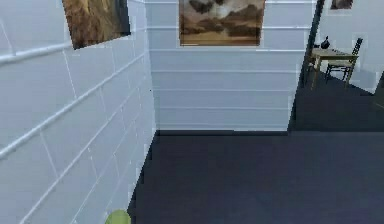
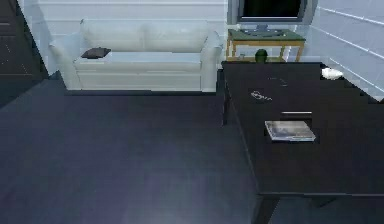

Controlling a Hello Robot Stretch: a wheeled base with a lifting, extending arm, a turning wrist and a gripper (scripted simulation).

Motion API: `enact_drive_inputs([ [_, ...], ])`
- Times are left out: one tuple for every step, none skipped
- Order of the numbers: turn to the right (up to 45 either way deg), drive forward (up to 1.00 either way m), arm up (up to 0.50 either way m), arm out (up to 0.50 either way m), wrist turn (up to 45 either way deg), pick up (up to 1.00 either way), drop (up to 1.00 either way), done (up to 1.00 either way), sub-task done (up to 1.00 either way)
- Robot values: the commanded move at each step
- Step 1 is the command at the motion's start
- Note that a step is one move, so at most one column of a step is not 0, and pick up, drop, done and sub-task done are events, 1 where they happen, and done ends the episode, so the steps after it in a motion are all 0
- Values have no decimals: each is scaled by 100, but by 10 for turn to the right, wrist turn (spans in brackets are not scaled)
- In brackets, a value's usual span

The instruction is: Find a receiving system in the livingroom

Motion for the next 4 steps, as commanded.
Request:
enact_drive_inputs([
  [450,0,0,0,0,0,0,0,0],
  [270,0,0,0,0,0,0,0,0],
  [0,40,0,0,0,0,0,0,0],
  [180,0,0,0,0,0,0,0,0],
])
